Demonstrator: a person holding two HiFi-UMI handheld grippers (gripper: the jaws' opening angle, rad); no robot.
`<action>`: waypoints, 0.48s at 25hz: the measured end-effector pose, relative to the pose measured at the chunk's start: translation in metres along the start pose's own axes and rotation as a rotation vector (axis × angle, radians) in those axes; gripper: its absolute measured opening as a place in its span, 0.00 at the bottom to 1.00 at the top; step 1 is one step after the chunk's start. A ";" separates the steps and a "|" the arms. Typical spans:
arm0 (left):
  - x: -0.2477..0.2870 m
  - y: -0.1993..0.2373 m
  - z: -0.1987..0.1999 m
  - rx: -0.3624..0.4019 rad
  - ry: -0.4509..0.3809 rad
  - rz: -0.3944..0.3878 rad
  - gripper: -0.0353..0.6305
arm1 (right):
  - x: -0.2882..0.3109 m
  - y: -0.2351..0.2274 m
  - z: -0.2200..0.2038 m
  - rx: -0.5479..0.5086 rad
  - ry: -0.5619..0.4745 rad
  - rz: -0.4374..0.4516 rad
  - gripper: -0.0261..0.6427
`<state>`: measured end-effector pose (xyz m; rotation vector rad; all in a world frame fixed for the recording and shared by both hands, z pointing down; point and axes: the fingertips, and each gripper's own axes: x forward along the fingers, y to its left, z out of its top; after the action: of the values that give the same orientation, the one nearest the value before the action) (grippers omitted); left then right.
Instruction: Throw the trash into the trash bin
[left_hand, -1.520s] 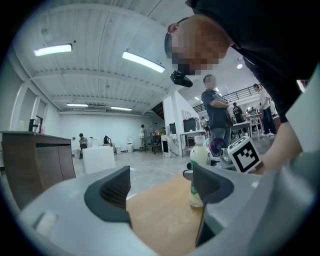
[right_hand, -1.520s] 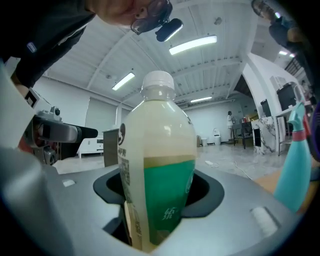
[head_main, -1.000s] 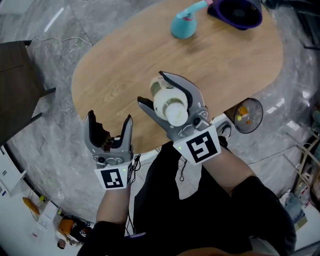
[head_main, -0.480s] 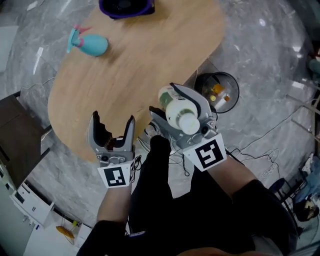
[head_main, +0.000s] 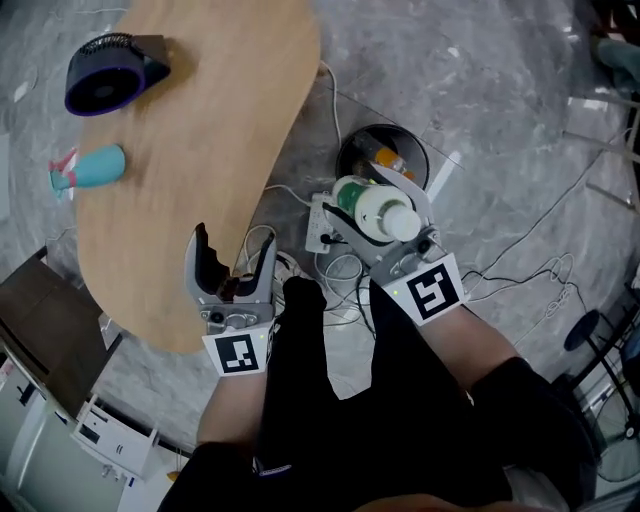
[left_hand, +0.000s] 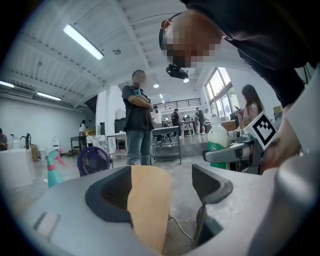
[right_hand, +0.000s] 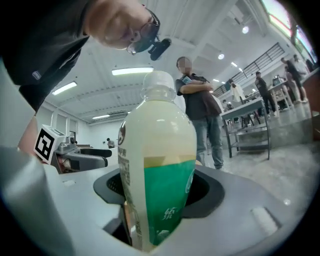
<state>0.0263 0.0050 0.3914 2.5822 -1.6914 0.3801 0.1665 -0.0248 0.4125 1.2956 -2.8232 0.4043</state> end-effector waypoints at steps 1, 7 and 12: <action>0.006 -0.010 -0.004 -0.002 0.020 -0.018 0.63 | -0.006 -0.014 -0.008 0.012 0.007 -0.022 0.49; 0.042 -0.068 -0.015 -0.004 0.078 -0.098 0.63 | -0.039 -0.086 -0.095 -0.070 0.184 -0.059 0.49; 0.054 -0.087 -0.027 0.001 0.129 -0.130 0.63 | -0.039 -0.113 -0.177 -0.066 0.365 -0.060 0.49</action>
<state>0.1210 -0.0034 0.4391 2.5879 -1.4740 0.5280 0.2592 -0.0245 0.6053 1.1545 -2.4694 0.4846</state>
